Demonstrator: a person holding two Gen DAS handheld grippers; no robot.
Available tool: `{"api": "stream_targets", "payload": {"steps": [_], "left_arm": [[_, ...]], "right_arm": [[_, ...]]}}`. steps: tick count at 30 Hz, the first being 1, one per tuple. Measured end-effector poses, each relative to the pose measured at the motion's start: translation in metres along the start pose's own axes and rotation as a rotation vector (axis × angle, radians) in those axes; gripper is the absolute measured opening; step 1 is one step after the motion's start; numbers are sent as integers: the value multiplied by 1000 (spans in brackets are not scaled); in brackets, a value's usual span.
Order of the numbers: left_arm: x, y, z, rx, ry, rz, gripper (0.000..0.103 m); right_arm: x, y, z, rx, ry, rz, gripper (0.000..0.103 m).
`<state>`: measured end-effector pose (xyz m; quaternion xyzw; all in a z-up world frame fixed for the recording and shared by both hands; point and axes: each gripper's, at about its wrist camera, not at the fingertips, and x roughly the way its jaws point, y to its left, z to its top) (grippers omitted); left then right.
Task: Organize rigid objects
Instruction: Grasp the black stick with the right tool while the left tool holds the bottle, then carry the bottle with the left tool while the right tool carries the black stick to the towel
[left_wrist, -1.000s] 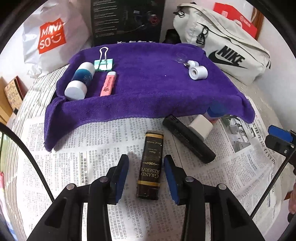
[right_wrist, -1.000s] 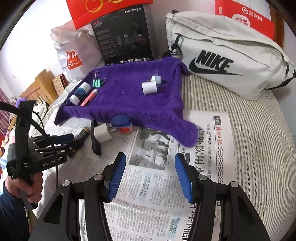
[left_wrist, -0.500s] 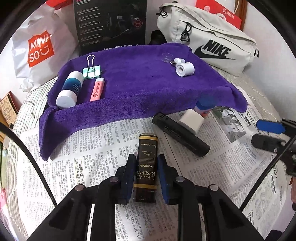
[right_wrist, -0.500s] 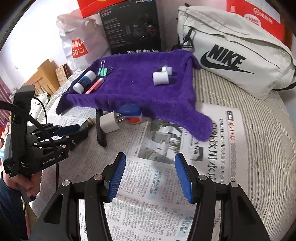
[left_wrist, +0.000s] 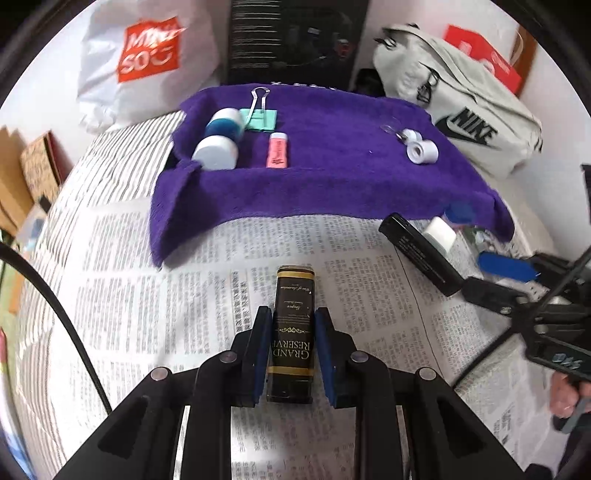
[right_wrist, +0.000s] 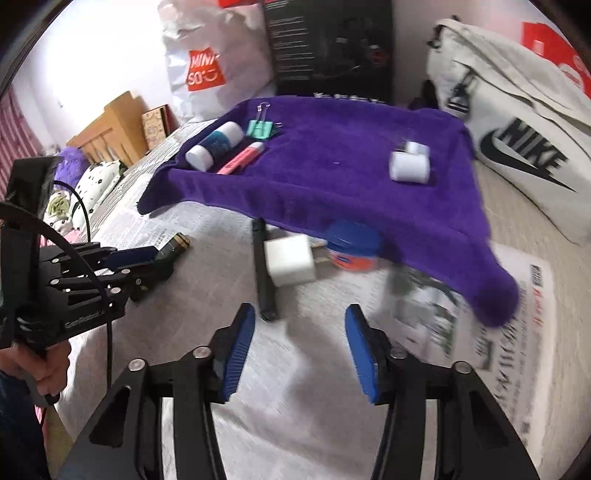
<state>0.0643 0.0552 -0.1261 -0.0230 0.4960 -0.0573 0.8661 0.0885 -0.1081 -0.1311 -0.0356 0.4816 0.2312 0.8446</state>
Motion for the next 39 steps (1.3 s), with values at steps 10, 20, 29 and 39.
{"api": "stream_targets", "payload": {"steps": [10, 20, 29, 39], "left_arm": [[-1, 0, -3, 1, -15, -5, 24], [-4, -1, -6, 11, -22, 2, 24], [-4, 3, -6, -20, -22, -25, 24], [-3, 2, -6, -16, -20, -22, 23]], "right_arm": [[25, 21, 10, -61, -2, -6, 13], [-8, 7, -27, -81, 42, -25, 13], [8, 11, -15, -83, 26, -37, 14], [18, 12, 0, -80, 9, -36, 16]]}}
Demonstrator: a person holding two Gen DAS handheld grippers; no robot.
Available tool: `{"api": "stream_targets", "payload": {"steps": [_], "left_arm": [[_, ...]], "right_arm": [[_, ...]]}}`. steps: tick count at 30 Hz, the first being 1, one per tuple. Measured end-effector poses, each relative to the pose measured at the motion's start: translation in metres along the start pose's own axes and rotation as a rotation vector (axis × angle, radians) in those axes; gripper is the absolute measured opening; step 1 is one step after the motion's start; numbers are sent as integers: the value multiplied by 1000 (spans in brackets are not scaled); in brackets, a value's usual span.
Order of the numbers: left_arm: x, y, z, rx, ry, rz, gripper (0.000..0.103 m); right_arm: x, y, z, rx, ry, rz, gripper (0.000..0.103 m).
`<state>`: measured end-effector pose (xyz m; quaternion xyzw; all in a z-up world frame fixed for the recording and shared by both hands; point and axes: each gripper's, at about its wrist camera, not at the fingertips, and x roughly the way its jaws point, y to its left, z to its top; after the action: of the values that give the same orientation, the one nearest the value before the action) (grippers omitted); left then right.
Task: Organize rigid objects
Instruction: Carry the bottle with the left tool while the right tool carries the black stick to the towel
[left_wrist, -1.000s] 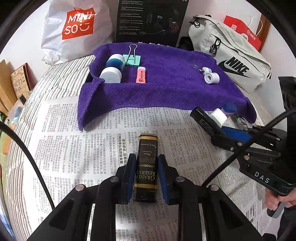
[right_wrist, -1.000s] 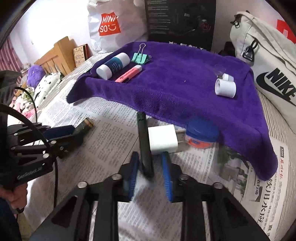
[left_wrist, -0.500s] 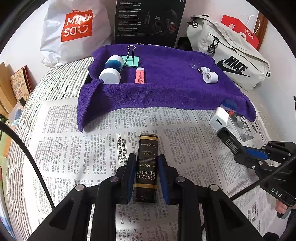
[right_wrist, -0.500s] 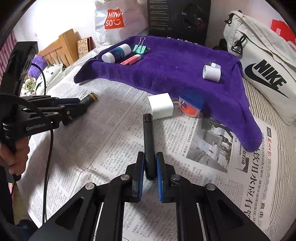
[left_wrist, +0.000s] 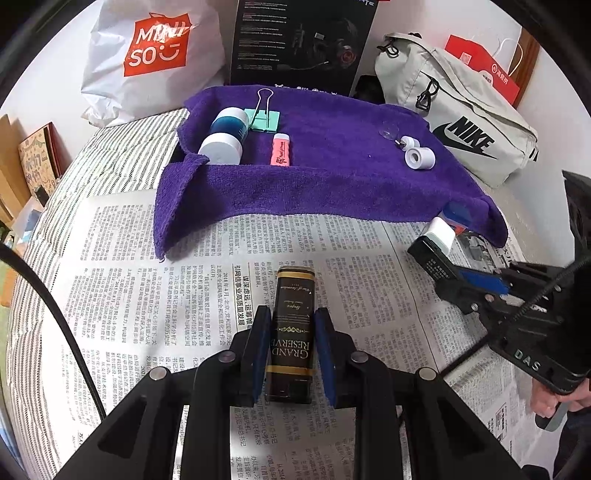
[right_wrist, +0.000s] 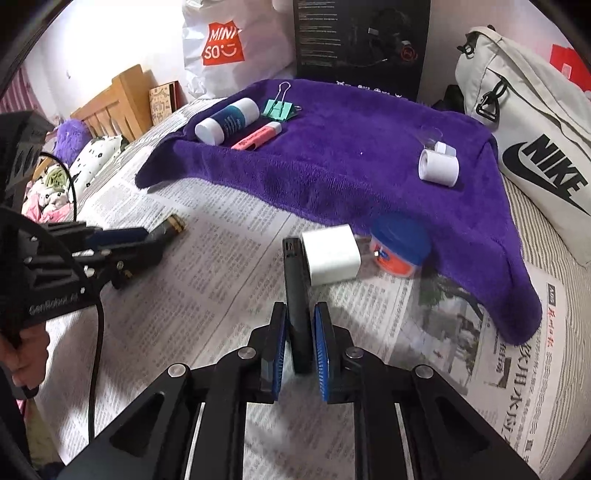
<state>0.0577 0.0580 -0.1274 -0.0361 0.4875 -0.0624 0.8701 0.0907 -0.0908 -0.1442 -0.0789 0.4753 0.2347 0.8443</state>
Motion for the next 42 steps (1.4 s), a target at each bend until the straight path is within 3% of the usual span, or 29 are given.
{"api": "stream_targets", "payload": {"steps": [12, 23, 30, 42], "left_arm": [[-2, -1, -4, 21, -15, -12, 23], [2, -14, -5, 99, 32, 64, 23], [-6, -3, -2, 34, 31, -15, 22], [-20, -6, 22, 52, -6, -28, 22]], "right_arm": [[-16, -1, -8, 6, 13, 7, 12], [-39, -17, -19, 73, -13, 5, 12], [-53, -25, -15, 90, -49, 14, 12], [-54, -51, 4, 113, -64, -7, 12]]}}
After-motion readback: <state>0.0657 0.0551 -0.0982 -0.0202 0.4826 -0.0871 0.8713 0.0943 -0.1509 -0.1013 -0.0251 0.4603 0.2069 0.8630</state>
